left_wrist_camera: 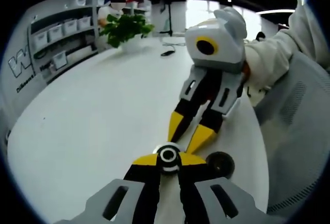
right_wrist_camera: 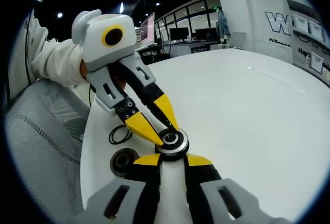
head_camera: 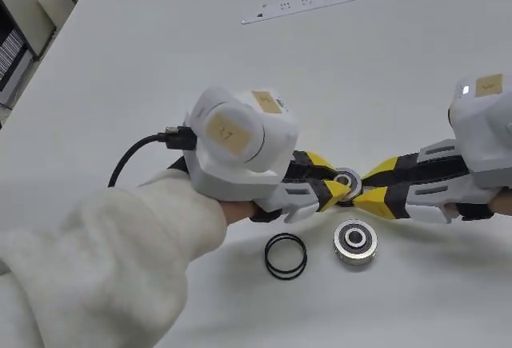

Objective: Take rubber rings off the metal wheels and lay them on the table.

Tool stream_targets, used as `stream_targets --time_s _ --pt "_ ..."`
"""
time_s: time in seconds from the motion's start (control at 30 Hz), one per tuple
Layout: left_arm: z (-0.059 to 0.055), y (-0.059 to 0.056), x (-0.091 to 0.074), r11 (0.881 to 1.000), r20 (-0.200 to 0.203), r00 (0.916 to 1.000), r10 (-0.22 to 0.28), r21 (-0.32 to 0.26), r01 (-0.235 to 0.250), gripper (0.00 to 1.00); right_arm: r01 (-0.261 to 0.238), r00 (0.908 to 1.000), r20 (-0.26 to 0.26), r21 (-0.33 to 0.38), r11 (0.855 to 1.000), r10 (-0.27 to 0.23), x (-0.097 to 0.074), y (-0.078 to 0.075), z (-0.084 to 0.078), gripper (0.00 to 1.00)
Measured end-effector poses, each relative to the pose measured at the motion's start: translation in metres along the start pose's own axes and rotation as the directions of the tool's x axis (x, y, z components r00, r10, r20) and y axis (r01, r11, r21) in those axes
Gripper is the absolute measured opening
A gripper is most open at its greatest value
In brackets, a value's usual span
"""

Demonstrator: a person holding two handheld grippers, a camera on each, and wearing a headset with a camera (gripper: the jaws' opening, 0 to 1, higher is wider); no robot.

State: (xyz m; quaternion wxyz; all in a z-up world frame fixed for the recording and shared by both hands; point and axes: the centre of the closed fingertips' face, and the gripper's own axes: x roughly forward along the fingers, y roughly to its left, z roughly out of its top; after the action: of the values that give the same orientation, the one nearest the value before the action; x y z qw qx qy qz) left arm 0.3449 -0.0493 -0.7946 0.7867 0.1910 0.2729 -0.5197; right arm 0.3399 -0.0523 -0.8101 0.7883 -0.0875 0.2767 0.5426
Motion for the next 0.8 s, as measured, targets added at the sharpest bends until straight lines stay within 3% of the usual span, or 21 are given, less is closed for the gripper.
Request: stream_targets --time_s 0.67,0.8 --pt "-0.0004 0.0001 0.0025 1.0 0.003 0.9999 0.011 -0.006 -0.011 0.14 0.01 0.9998 -0.014 -0.025 1.0 -0.01 -0.0015 0.0006 -0.0003 0.09" --pt "-0.0006 -0.0002 0.0026 1.0 0.004 0.9999 0.011 -0.005 -0.011 0.14 0.027 0.9993 -0.024 -0.035 0.999 -0.028 -0.0026 -0.0018 -0.0016 0.02"
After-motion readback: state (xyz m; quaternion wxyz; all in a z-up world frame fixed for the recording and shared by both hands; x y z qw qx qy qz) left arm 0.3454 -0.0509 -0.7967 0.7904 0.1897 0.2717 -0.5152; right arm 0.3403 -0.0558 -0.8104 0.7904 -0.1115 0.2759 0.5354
